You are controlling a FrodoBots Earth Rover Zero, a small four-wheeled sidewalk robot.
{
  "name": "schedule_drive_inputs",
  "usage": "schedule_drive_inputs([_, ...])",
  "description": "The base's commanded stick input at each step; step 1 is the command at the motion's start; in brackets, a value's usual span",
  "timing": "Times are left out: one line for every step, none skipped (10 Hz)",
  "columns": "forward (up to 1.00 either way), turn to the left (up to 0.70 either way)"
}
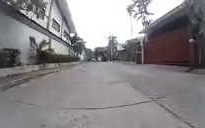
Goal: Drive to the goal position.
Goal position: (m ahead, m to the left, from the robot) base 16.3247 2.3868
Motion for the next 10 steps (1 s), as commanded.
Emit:
schedule_drive_inputs([1.00, 0.04])
schedule_drive_inputs([1.00, 0.04])
schedule_drive_inputs([1.00, 0.04])
schedule_drive_inputs([1.00, 0.04])
schedule_drive_inputs([1.00, 0.04])
schedule_drive_inputs([1.00, 0.04])
schedule_drive_inputs([1.00, 0.04])
schedule_drive_inputs([1.00, 0.04])
schedule_drive_inputs([1.00, 0.04])
schedule_drive_inputs([1.00, 0.04])
